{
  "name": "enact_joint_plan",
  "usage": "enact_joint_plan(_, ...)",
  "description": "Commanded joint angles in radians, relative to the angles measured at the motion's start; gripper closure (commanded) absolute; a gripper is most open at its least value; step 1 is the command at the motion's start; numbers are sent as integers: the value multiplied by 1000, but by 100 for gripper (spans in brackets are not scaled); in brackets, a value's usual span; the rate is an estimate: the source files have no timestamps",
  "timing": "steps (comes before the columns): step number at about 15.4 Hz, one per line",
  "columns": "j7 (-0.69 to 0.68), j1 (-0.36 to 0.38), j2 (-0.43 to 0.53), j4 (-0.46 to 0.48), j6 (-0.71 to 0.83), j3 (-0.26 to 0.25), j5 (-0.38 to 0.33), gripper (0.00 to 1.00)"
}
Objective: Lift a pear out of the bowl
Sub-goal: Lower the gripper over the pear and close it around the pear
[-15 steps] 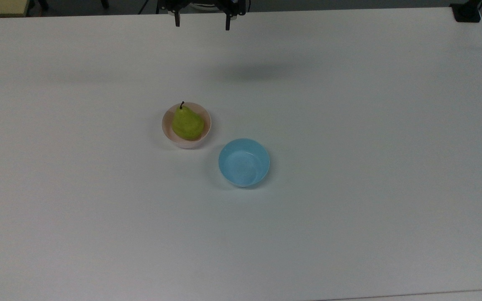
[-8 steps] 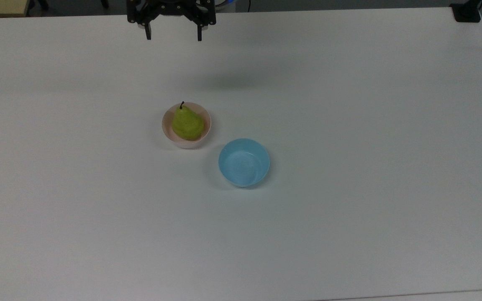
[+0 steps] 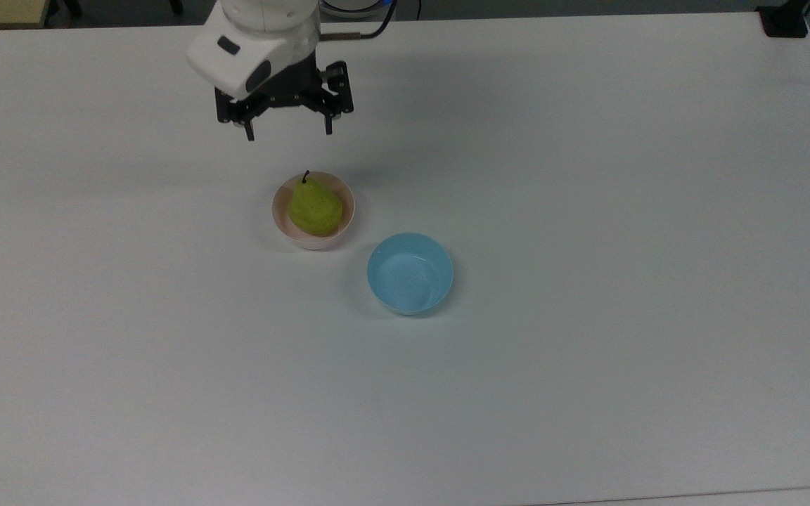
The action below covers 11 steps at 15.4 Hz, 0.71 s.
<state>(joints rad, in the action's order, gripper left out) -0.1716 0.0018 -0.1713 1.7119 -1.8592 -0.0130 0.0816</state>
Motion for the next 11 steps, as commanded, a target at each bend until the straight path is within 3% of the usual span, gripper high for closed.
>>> enact_joint_plan(1, -16, 9, -56, 44, -102, -5, -3, 0)
enact_joint_plan(6, -12, 18, -139, 64, -162, -4, 27, 0)
enact_joint_plan(11, -12, 21, -166, 118, -244, -4, 52, 7)
